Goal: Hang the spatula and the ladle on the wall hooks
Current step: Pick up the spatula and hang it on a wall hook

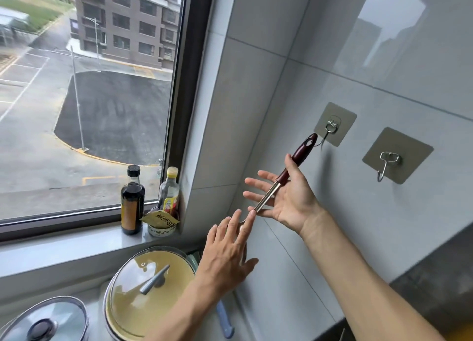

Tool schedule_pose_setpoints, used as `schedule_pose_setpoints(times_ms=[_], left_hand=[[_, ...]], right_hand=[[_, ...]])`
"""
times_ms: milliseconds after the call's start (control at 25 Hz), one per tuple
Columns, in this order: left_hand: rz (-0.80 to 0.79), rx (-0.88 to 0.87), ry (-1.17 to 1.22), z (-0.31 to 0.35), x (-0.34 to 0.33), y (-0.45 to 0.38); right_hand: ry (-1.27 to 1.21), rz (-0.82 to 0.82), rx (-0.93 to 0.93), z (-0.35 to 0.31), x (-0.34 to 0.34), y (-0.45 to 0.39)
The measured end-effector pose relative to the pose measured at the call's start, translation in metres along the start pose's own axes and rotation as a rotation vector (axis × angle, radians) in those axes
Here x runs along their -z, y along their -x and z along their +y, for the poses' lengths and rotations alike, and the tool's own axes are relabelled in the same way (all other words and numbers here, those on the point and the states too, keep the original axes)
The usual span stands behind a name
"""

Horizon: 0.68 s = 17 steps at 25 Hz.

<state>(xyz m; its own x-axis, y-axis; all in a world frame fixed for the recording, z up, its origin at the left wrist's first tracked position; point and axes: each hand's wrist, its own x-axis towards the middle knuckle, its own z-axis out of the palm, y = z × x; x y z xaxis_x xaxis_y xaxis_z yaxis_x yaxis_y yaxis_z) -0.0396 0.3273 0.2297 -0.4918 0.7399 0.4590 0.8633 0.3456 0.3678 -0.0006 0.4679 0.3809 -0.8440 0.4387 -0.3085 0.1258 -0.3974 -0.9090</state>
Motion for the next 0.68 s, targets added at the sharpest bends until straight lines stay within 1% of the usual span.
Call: schedule_pose_setpoints(times_ms=[240, 320, 520, 680], left_hand=[[-0.015, -0.021, 0.032, -0.002, -0.016, -0.01], [-0.031, -0.024, 0.065, -0.003, -0.025, -0.014], [-0.006, -0.032, 0.152, 0.003, -0.057, -0.024], [0.031, -0.027, 0.222, 0.014, -0.078, -0.032]], right_hand=[[-0.021, 0.045, 0.0, 0.003, 0.013, -0.01], [-0.011, 0.082, 0.015, 0.006, 0.013, -0.01], [0.054, 0.227, 0.122, 0.025, 0.021, 0.001], [0.07, 0.235, 0.2, 0.051, 0.038, 0.022]])
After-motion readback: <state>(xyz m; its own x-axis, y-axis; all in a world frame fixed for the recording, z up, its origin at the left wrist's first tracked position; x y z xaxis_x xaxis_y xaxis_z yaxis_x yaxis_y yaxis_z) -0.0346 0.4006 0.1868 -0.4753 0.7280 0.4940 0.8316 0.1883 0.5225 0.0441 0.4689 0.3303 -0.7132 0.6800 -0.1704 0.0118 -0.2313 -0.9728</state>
